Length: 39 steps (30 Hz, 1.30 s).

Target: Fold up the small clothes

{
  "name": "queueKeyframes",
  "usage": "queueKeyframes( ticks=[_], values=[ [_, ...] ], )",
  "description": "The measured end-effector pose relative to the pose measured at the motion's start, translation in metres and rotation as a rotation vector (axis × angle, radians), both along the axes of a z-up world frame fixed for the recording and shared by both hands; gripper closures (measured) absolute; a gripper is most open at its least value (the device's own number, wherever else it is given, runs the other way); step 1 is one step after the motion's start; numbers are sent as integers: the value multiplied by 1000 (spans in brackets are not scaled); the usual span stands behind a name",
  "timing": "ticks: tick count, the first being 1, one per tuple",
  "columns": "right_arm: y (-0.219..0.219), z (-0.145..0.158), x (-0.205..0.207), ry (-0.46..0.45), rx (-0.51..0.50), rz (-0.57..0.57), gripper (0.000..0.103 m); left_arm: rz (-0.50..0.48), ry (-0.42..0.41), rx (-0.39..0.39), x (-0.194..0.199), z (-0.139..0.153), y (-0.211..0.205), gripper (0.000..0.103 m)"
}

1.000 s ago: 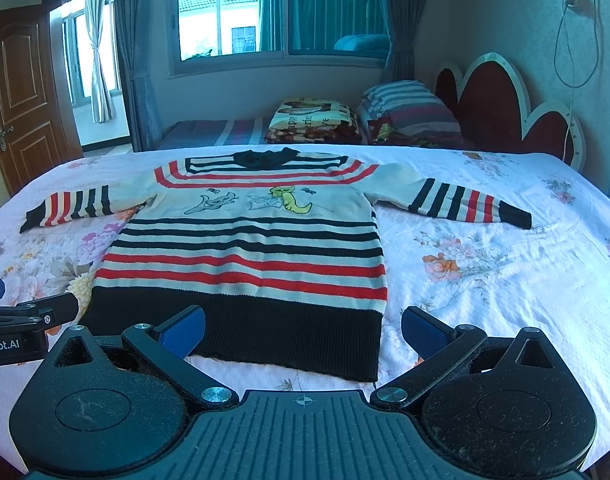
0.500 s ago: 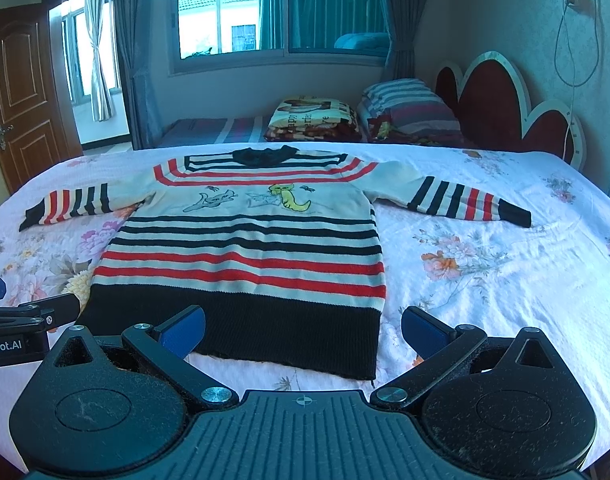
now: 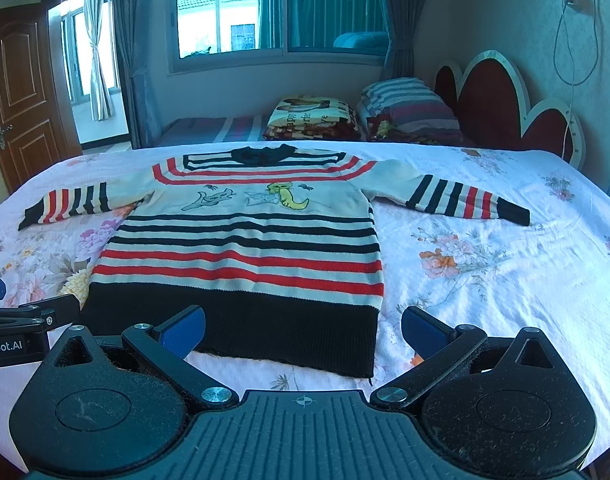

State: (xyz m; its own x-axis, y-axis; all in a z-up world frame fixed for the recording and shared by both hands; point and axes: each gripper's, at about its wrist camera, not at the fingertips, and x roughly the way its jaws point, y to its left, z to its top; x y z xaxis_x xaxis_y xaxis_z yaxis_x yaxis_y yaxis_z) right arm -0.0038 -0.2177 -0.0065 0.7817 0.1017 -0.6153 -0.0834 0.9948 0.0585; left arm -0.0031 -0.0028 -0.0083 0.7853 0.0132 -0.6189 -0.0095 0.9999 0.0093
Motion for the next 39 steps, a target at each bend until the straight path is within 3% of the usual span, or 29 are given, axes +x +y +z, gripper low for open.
queueKeyframes(
  ticks=[24, 39],
  values=[
    [-4, -4, 6, 2, -12, -11, 0, -4, -1, 28, 5, -4, -4, 1],
    [-42, -8, 94, -43, -57, -69, 0, -15, 38, 36, 93, -13, -19, 1]
  ],
)
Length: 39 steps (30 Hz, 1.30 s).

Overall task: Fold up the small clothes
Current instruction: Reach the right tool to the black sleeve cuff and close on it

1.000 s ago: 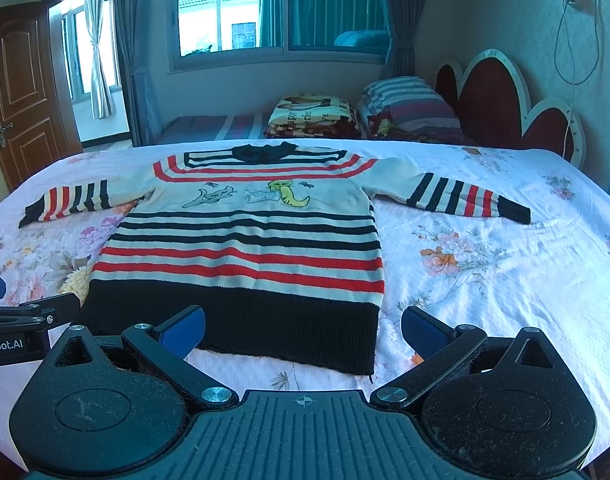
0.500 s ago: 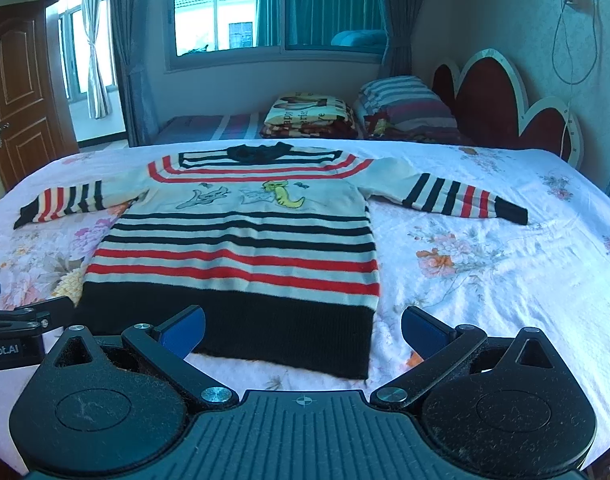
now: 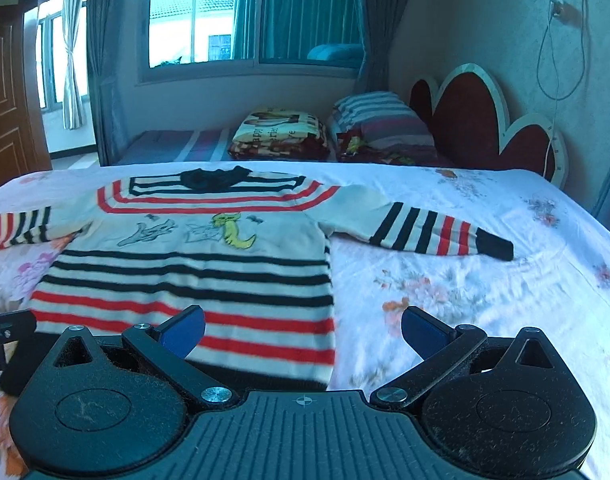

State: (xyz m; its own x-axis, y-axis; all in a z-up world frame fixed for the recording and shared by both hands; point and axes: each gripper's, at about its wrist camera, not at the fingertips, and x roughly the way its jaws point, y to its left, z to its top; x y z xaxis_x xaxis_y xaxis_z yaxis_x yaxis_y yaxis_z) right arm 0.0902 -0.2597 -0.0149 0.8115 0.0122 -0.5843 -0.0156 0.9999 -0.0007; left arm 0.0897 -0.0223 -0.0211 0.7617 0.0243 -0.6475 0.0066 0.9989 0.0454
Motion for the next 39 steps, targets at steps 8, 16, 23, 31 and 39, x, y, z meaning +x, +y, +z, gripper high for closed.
queueKeyframes(
  ticks=[8, 16, 23, 31, 39],
  values=[
    [-23, -8, 52, -10, 32, -15, 0, -10, 26, 7, 52, -10, -12, 1],
    [-57, -21, 97, -10, 7, -104, 0, -47, 3, 25, 101, -18, -26, 1],
    [-107, -31, 143, -54, 41, -219, 0, -52, 36, -8, 155, -37, -27, 8],
    [-169, -48, 196, -82, 83, -333, 0, 10, 79, -109, 195, -65, -13, 7],
    [-234, -82, 231, -54, 155, -455, 48, -38, 117, -112, 231, -82, -15, 24]
  ],
)
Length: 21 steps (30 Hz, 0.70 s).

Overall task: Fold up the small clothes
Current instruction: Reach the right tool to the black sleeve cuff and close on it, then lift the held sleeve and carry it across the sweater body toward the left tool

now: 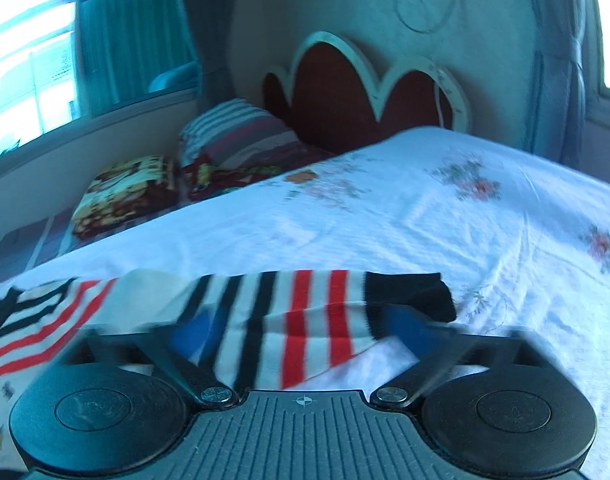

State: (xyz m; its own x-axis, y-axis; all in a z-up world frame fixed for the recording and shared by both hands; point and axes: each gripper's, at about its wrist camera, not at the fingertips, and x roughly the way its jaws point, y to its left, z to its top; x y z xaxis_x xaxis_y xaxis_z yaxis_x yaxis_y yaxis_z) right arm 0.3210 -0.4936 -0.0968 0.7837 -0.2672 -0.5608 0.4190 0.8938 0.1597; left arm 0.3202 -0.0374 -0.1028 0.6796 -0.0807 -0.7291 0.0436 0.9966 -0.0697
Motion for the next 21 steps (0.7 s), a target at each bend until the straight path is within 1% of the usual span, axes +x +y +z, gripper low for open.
queueKeyframes(
  ticks=[2, 5, 7, 9, 14, 16, 18, 19, 21],
  values=[
    [-18, -10, 5, 11, 56, -29, 49, -13, -14, 34, 6, -1, -5, 22],
    [-39, -20, 3, -18, 108, -69, 49, -16, -40, 64, 13, -2, -8, 22],
    [-52, -28, 1, -27, 179, -95, 49, -4, -49, 61, 18, -2, -7, 24],
    [-64, -38, 0, -32, 252, -126, 49, 19, -52, 49, 22, -4, -3, 31],
    [-90, -57, -4, -64, 406, -166, 49, 69, -55, 43, 32, -7, 8, 33],
    [-96, -59, -5, -93, 432, -170, 50, 71, -46, 48, 36, -9, 10, 33],
    [-101, -60, -4, -107, 457, -182, 58, 70, -40, 47, 38, -11, 12, 32],
    [-104, -60, -4, -105, 461, -192, 65, 72, -38, 47, 39, -12, 13, 32],
    [-110, -62, -6, -119, 492, -209, 69, 76, -36, 41, 39, -13, 15, 32]
  ],
)
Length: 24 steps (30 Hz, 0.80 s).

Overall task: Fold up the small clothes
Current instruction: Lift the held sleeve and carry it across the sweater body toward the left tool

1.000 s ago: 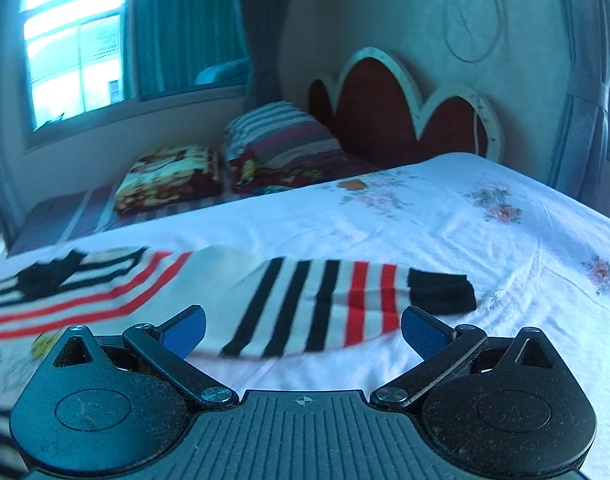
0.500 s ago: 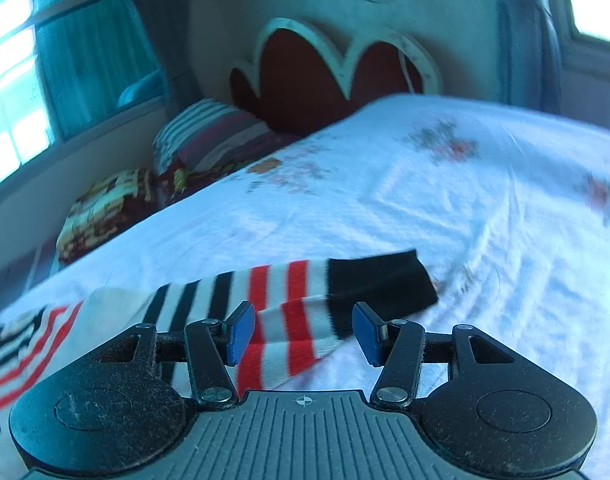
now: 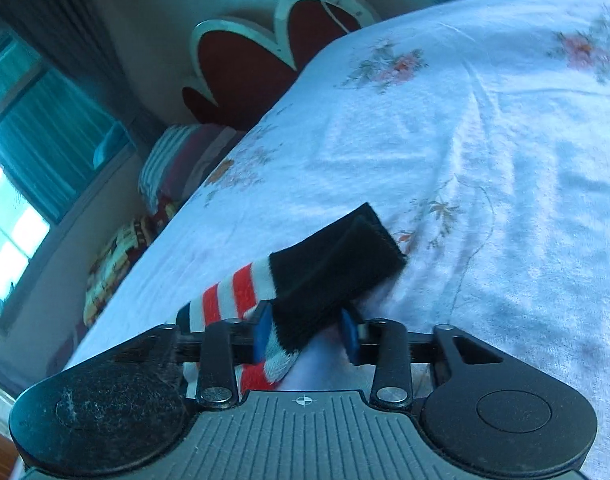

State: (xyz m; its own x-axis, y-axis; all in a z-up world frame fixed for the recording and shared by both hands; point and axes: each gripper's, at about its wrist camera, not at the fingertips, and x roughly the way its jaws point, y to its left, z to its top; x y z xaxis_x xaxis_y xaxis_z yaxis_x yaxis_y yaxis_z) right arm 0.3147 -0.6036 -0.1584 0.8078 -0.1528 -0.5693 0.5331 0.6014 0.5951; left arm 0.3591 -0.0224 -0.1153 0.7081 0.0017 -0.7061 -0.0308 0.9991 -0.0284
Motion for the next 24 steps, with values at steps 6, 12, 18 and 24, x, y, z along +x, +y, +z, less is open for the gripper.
queueKeyframes(
  ticks=[6, 12, 18, 24],
  values=[
    [-3, 5, -3, 39, -51, -13, 97, 8, 11, 5, 1, -2, 12, 32],
    [57, 37, 18, 58, -356, 223, 97, -22, 60, -22, 3, -3, 30, 29],
    [134, 63, 33, -10, -400, 424, 97, 1, 64, 16, -6, 3, 47, 24],
    [256, 68, 50, -71, -355, 696, 97, 76, 56, -25, -20, 9, 75, 28]
  ],
)
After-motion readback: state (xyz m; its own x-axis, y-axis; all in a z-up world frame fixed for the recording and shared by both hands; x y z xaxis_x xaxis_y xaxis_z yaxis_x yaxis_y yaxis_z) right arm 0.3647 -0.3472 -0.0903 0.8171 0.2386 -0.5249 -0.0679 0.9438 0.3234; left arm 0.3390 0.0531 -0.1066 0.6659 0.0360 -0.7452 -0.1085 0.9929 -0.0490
